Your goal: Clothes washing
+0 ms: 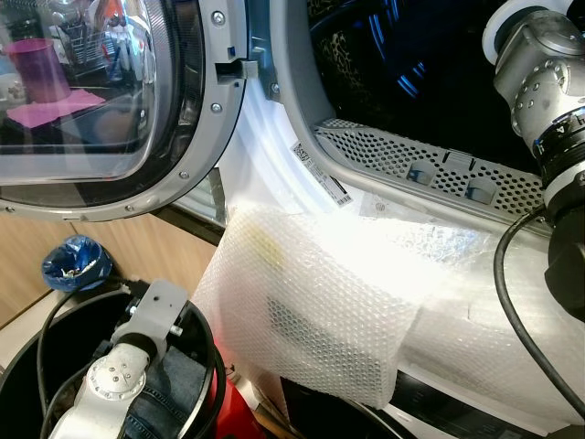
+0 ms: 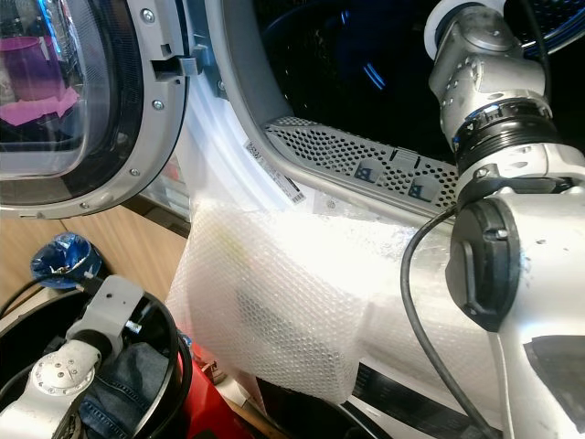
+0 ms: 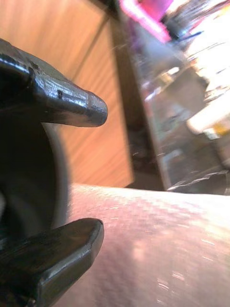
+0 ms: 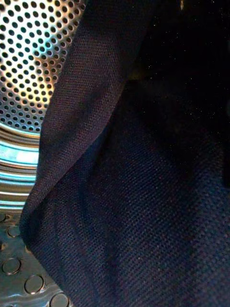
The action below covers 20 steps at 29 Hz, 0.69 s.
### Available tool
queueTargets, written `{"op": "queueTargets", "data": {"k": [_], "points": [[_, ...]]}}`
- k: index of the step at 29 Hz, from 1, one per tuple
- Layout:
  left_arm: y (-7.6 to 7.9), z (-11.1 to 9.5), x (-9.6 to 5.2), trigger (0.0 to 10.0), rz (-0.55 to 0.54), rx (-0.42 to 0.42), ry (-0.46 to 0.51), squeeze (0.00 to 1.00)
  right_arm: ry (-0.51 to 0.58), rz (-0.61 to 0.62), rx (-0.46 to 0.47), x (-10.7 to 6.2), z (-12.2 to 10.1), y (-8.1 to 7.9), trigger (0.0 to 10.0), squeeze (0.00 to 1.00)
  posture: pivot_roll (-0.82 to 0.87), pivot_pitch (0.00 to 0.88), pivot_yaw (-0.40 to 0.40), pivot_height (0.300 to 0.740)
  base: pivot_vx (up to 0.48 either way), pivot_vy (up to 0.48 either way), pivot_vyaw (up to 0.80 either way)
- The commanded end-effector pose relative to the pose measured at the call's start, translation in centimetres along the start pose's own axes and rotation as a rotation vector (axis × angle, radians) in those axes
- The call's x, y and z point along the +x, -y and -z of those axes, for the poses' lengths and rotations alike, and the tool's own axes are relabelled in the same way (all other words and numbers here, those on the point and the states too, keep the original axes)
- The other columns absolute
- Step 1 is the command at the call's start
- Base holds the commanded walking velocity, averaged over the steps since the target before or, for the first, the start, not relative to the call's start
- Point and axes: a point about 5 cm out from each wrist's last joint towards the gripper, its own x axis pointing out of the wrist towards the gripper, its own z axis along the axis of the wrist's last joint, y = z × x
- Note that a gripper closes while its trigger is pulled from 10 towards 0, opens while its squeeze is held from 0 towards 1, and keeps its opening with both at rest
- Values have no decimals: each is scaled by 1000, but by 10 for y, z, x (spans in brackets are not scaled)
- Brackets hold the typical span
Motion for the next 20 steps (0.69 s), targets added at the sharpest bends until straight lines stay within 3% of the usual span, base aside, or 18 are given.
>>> {"op": "queueTargets", "data": {"k": [1,6,8,13,20], "points": [[6,-4,-7,10000,-14,24,38,0,-5,3,-4,0,1,2,10000,1000,38,47,-21,740,0,0,0],[16,1,-15,10000,-16,-7,29,0,-12,32,-21,0,3,7,10000,1000,46,49,-27,740,0,0,0],[19,1,-14,10000,7,33,38,0,-3,57,-53,0,2,9,10000,1000,42,48,-26,740,0,0,0],[25,-2,-12,10000,17,14,49,0,7,101,-165,0,0,20,10000,1000,24,47,-24,740,0,0,0],[30,-1,-11,10000,36,11,41,0,-14,116,-151,-1,7,32,10000,1000,14,45,-24,740,0,0,0]]}}
